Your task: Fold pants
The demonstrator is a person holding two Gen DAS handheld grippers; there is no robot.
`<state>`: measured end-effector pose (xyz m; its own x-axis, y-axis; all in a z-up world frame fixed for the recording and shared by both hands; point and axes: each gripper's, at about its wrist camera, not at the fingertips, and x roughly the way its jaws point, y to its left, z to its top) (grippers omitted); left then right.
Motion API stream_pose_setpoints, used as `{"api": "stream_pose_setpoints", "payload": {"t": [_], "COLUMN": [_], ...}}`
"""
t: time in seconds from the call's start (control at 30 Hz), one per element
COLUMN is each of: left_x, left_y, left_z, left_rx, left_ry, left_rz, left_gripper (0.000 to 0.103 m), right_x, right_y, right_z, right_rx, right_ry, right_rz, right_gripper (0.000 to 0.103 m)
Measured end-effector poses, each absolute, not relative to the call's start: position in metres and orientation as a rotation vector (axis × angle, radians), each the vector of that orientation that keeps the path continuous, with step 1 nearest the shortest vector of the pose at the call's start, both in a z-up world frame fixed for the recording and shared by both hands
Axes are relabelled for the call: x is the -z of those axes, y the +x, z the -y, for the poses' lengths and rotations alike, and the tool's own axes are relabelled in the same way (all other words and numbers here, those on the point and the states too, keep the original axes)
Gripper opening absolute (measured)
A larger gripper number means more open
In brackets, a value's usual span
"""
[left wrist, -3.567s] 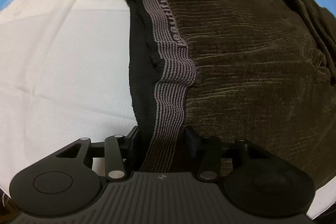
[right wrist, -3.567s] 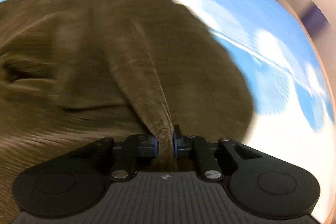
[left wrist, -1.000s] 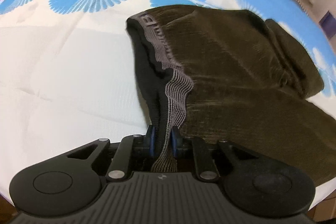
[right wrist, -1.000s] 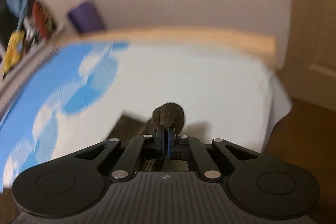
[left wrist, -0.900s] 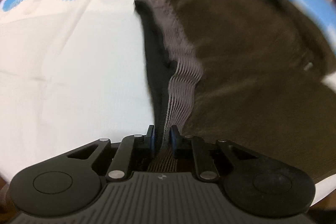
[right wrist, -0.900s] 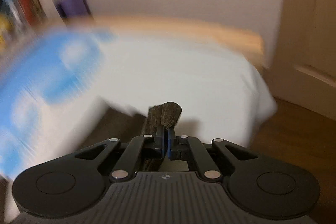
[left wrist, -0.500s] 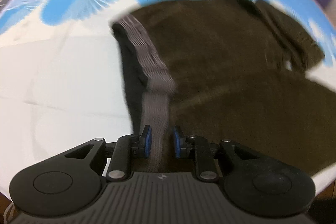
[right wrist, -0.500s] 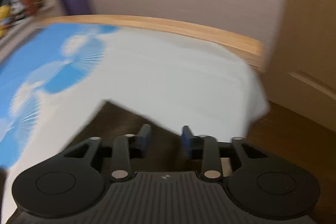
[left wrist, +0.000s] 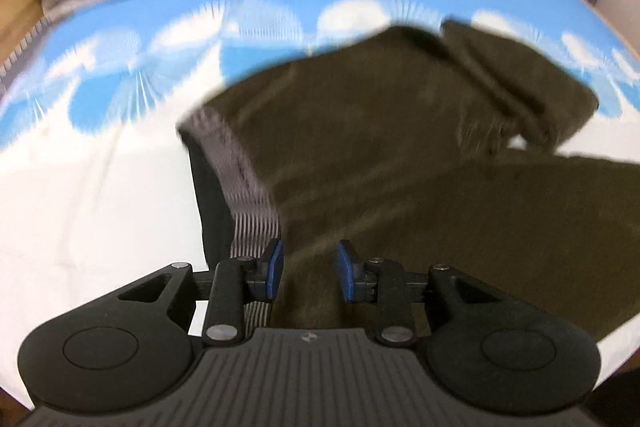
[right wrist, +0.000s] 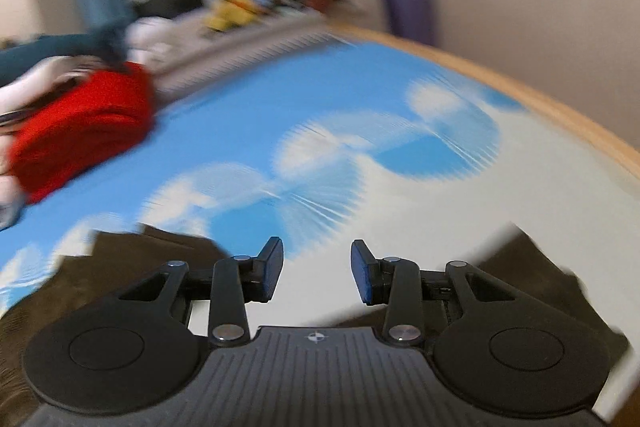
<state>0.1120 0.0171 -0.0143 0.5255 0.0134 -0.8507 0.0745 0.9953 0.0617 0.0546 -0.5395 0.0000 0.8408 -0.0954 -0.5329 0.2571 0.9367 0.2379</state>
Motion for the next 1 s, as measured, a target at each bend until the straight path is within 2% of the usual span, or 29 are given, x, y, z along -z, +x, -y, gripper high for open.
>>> {"api": "stream_pose_setpoints", "payload": {"t": [0.1,0.23,0.37,0.43,0.5,0.53,0.57,0.67,0.83,0.9,0.97,1.0], "left_x": [-0.01,-0.034,-0.053,-0.046,-0.019,-0.008,0.0,0.004,0.02,0.03,0.034,0.036], "left_y": [0.118,0.151,0.187,0.192,0.208,0.216,0.224,0.243,0.262,0.266,0.265,0.266], "left_z": [-0.004,0.029,0.059,0.068,0.082,0.087,0.091,0.103,0.112,0.113,0.111,0.111], "left_rx": [0.052,0.029,0.068,0.119,0.133,0.131,0.154,0.202,0.188,0.196,0.214,0.23], "left_ry": [0.044,0.057,0.005,-0.015,0.012,-0.001,-0.037,-0.06,-0.039,-0.048,-0.044,-0.038], "left_rz": [-0.934,-0.916,-0.861,-0.816,-0.918,-0.981,-1.018,-1.023,-1.081,-1.111,-1.124,-1.128], "left_gripper": [0.033,0.033,0.033,0.026,0.008,0.008,0.008,0.008,0.008,0.008,0.008,0.01], "right_x": [-0.014,-0.012,-0.002,0.004,0.012,0.015,0.02,0.034,0.066,0.078,0.089,0.095], "right_y": [0.071,0.107,0.134,0.149,0.163,0.17,0.179,0.207,0.258,0.277,0.294,0.302], "right_z": [0.506,0.468,0.449,0.447,0.45,0.453,0.457,0.463,0.462,0.456,0.451,0.448], "right_rx": [0.104,0.156,0.163,0.153,0.133,0.126,0.125,0.131,0.075,0.059,0.057,0.052], "right_ry": [0.247,0.113,0.141,0.167,0.209,0.233,0.253,0.277,0.299,0.268,0.238,0.224], "right_rz": [-0.508,-0.564,-0.6,-0.611,-0.614,-0.615,-0.619,-0.645,-0.726,-0.759,-0.784,-0.799], "right_gripper": [0.039,0.04,0.04,0.039,0.025,0.011,0.008,0.009,0.013,0.026,0.046,0.049]}}
